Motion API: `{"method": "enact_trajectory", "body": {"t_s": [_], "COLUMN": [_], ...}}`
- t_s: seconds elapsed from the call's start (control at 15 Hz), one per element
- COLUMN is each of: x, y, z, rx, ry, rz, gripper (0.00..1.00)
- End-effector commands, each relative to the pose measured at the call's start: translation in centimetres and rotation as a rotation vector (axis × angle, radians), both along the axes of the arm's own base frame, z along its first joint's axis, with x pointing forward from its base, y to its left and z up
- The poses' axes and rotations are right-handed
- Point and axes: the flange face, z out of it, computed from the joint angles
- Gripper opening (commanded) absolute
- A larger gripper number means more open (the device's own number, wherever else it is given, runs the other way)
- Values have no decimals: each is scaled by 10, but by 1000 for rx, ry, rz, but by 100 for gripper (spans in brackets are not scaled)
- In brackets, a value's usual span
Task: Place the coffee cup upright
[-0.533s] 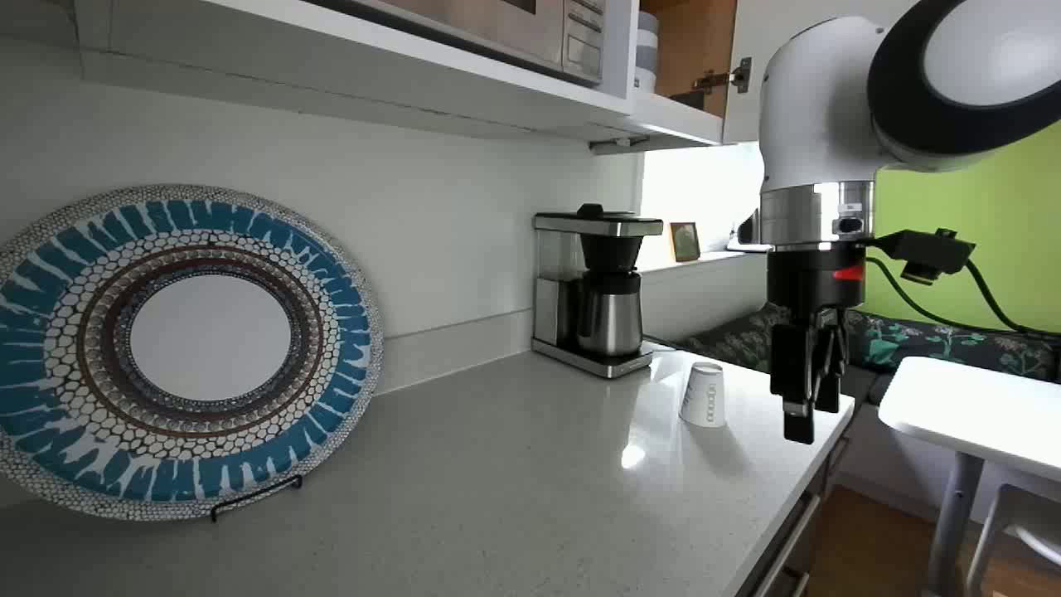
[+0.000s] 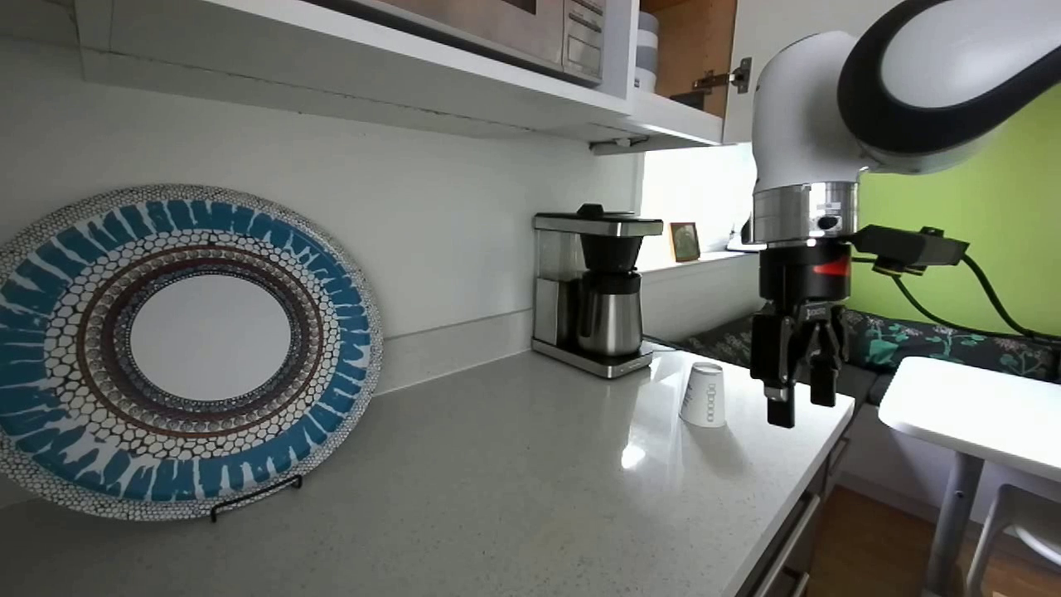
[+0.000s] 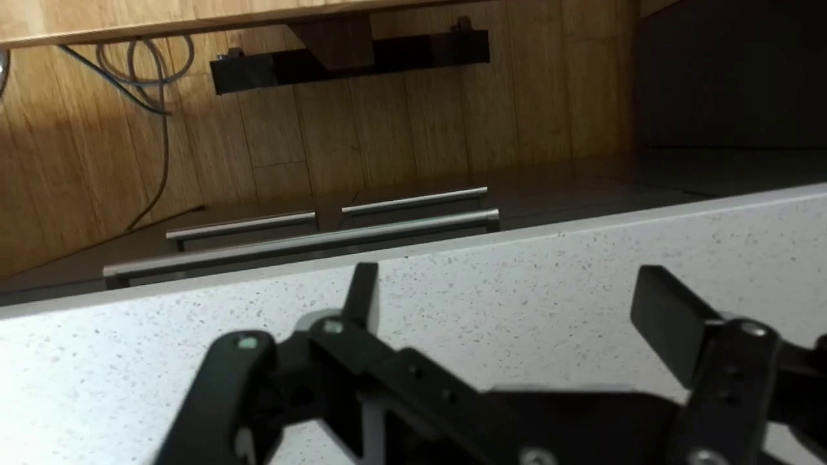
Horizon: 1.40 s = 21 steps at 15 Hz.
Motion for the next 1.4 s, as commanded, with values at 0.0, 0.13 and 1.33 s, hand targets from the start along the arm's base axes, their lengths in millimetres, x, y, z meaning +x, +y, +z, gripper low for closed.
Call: {"method": "enact_trajectory", "body": {"t_s": [0.0, 0.13, 1.33], "x": [34, 48, 75], "y": [-37, -59, -205], "z": [-5, -7, -53], "rx": [12, -3, 9], "ry": [71, 79, 218], "rz": [-184, -291, -939], "gripper": [100, 100, 100]}}
